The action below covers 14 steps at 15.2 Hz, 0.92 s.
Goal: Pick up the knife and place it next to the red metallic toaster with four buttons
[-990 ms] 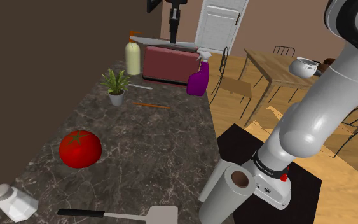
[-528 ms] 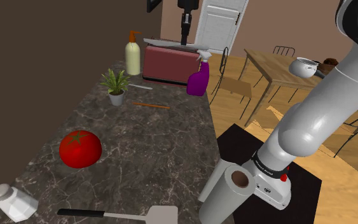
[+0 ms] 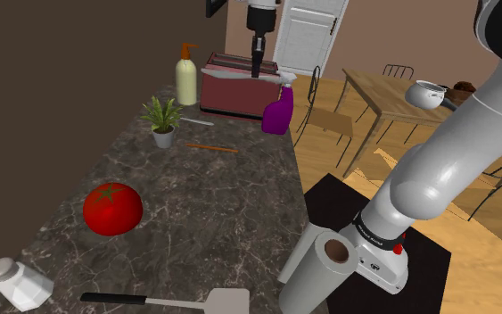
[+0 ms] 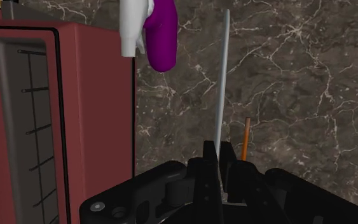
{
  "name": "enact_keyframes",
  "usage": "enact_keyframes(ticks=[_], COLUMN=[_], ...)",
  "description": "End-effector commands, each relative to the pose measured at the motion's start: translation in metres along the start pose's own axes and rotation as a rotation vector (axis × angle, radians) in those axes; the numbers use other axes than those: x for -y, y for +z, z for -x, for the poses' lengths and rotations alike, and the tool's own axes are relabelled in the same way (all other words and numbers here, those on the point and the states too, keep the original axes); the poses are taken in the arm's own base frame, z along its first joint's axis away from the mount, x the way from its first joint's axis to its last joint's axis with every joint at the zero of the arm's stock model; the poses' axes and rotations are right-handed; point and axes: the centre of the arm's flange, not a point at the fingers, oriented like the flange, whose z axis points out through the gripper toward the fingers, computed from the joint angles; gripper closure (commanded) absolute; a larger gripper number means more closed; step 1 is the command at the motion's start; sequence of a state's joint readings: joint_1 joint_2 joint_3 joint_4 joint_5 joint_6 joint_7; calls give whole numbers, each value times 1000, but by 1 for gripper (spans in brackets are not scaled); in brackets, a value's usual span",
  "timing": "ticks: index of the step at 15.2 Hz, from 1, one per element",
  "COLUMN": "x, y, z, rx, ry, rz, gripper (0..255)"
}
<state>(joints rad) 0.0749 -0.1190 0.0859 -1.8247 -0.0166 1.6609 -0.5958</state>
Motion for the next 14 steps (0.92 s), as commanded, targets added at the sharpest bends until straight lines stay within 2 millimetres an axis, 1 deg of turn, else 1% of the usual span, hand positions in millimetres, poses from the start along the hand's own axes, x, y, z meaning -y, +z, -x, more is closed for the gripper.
enact_keyframes(ticks=[1,14], x=[-1,-1], y=[11,80], z=[0,-3], rx=[0,0], ry=[0,0], rz=[0,0], gripper=[255,255])
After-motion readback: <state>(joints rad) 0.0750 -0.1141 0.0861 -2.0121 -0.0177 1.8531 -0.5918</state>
